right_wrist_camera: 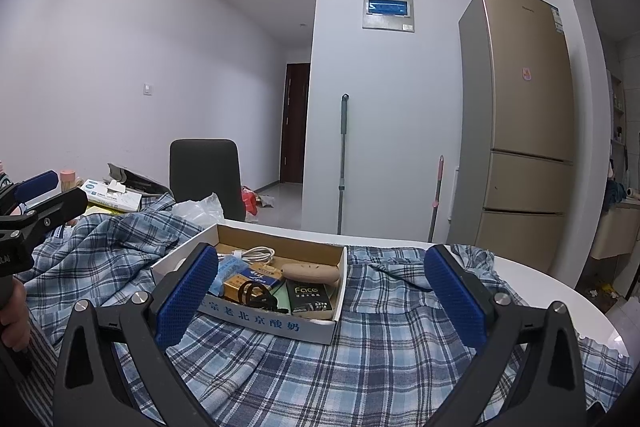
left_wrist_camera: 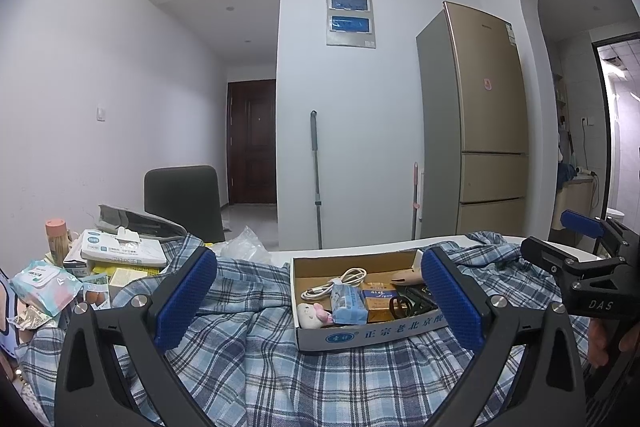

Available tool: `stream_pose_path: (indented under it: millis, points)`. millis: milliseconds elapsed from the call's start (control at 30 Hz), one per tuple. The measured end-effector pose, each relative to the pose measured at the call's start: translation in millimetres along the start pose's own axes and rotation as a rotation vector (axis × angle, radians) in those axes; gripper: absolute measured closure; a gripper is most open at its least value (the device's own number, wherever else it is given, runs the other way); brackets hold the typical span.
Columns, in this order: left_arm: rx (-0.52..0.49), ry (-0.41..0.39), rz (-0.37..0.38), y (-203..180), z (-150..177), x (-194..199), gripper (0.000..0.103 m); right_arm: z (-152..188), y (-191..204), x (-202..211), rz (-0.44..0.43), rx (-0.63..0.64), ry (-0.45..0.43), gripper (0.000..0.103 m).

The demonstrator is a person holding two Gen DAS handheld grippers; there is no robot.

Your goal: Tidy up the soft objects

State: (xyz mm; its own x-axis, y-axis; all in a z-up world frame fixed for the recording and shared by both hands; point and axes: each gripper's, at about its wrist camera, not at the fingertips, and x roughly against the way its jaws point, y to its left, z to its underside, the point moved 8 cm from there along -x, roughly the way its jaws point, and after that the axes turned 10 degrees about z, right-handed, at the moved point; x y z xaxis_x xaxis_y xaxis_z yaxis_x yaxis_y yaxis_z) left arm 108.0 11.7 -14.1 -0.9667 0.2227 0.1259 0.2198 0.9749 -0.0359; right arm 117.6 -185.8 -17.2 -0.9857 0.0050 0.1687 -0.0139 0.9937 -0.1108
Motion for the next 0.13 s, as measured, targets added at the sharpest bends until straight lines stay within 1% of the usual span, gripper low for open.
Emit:
stream_pose_path:
  millis: [133]
  points:
    - [0.000, -0.003, 0.001, 0.1, -0.4, 0.2, 0.000, 0.1, 0.0, -1.1, -0.001, -0.001, 0.007, 0.000]
